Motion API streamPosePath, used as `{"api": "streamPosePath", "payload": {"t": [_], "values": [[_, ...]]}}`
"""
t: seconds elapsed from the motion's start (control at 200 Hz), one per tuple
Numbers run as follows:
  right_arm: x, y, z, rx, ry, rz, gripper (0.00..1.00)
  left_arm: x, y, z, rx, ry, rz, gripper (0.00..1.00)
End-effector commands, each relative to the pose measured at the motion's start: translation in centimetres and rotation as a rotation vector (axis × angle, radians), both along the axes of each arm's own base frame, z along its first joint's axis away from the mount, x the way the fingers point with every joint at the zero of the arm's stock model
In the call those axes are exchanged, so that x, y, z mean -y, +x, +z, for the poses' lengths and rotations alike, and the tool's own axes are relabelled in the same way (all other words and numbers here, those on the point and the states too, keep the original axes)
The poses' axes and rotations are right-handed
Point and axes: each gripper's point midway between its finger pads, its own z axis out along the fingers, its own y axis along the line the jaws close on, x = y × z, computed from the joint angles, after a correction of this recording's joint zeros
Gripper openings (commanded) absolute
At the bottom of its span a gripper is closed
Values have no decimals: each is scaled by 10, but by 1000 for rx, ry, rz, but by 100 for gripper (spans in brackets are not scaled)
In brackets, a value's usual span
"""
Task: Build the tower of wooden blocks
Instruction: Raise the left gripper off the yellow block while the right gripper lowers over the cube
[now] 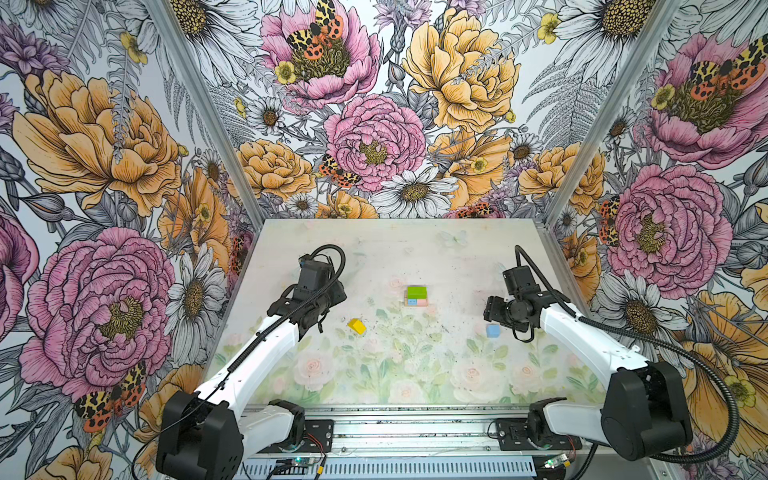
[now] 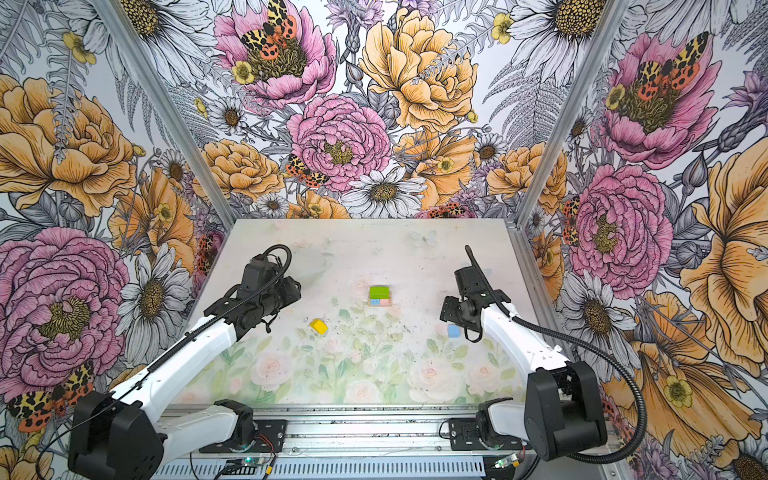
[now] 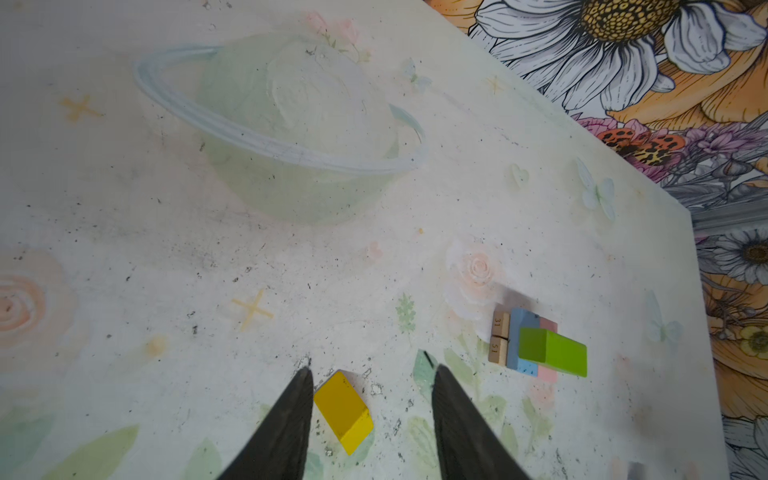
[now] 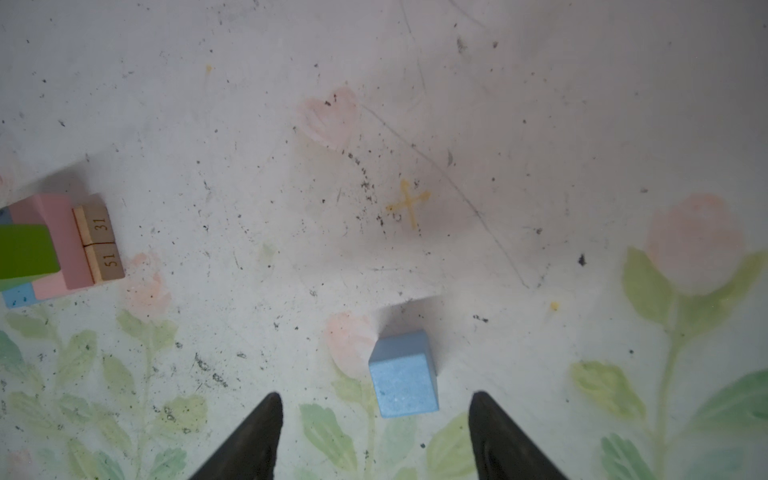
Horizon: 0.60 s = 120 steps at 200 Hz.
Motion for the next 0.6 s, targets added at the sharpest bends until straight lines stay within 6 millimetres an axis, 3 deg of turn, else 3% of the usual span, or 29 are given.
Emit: {"api": "streamPosePath", "payload": {"t": [0.0, 0.24, 0.595], "values": [[3, -1, 0, -22, -19, -3, 73, -1, 4, 12, 30, 67, -46, 49], [5, -11, -15, -87, -54, 9, 71, 4, 5, 10, 43, 91, -84, 49], [11, -8, -25, -116, -124, 27, 67, 13, 4, 16, 76, 101, -131, 49]]}}
